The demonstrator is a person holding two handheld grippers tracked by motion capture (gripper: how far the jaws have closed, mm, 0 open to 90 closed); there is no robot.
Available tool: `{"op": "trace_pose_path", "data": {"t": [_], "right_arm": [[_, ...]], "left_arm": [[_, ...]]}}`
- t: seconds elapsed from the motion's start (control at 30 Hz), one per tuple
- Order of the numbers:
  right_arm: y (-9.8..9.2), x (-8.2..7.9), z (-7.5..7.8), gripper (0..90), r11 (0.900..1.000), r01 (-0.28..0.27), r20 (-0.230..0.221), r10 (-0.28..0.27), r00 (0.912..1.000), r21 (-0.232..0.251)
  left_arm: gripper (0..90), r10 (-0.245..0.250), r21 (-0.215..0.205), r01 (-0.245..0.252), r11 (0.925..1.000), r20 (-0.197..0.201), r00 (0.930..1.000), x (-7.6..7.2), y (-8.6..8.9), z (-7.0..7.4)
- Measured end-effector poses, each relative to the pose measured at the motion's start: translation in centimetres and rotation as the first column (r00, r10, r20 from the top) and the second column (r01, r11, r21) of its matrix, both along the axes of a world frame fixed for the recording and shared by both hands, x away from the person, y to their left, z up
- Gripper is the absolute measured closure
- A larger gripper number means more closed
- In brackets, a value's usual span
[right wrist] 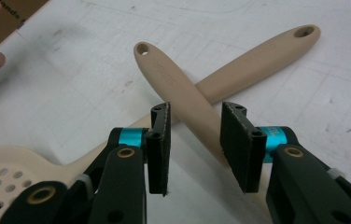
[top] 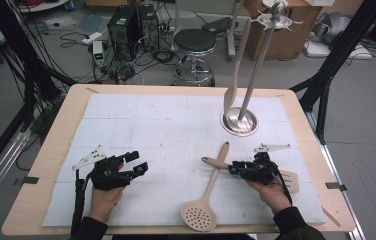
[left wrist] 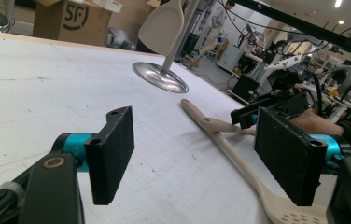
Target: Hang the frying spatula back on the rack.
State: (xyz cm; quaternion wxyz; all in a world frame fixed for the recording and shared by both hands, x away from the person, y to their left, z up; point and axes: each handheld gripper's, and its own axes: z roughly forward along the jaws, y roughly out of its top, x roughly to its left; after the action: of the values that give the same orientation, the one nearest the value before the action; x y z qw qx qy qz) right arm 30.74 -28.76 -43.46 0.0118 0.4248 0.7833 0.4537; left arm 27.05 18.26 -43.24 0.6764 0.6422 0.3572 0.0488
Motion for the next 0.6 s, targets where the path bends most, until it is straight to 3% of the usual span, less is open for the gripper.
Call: {"op": "trace_pose_path", "data": {"t": [0.17, 0.6], "right_arm": [[-0.4, 0.5, 0.3, 61.8, 0.998, -0.016, 0.003, 0.016, 0.9999, -0.064], [-0.8, 1.4, -0.6, 62.1, 0.995, -0.039, -0.055, 0.035, 0.9979, -0.09]], "left_arm": [[29.5, 0.0, 0.002, 0.0, 1.0, -0.002, 1.0, 0.0, 0.0, 0.0], [29.5, 0.002, 0.002, -0.002, 1.0, -0.004, 1.0, 0.0, -0.1, 0.0]]}}
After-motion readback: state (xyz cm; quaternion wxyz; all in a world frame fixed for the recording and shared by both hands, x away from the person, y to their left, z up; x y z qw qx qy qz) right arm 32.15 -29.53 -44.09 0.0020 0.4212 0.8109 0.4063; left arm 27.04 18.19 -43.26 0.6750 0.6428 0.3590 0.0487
